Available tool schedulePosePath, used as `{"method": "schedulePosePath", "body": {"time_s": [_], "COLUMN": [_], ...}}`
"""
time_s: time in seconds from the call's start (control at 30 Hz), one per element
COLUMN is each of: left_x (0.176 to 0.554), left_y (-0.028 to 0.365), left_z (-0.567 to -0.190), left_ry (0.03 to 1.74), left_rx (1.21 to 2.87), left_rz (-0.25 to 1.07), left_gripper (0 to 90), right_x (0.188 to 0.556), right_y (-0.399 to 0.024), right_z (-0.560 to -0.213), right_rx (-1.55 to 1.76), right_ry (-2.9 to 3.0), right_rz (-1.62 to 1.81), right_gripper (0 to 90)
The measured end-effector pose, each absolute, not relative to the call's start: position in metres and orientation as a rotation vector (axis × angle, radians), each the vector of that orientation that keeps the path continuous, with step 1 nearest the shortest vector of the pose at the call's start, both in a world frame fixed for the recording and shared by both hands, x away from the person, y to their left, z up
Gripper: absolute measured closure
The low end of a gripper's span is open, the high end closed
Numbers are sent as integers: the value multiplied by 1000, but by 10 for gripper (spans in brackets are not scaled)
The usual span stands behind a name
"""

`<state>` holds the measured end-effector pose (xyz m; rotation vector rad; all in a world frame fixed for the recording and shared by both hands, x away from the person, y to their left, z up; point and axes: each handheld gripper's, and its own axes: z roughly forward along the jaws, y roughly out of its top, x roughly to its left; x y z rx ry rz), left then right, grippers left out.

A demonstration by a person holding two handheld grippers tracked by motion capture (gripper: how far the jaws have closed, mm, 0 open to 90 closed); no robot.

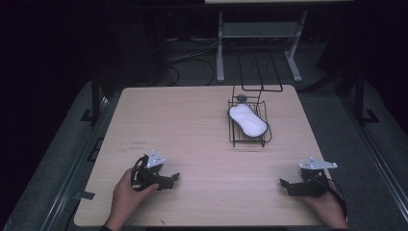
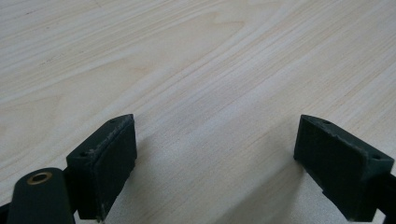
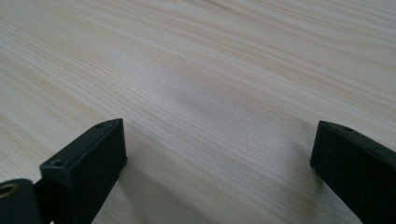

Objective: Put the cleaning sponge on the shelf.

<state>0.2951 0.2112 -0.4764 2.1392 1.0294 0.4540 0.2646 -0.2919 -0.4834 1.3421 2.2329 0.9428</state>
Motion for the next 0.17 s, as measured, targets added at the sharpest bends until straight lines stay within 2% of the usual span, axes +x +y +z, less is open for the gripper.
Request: {"method": "schedulePosePath", "body": {"time_s": [0.17], "left_x": [295], "left_y": [211], "left_z": [-476], "left_ry": [1029], "left_rx": [2139], "left_rz": [454], "left_gripper": [123], "right_x": [265], "right_y": [-292], "right_z": [-483], "right_rx": [1341], "right_ry": [2233], "right_rz": [943], "right_gripper": [31]}}
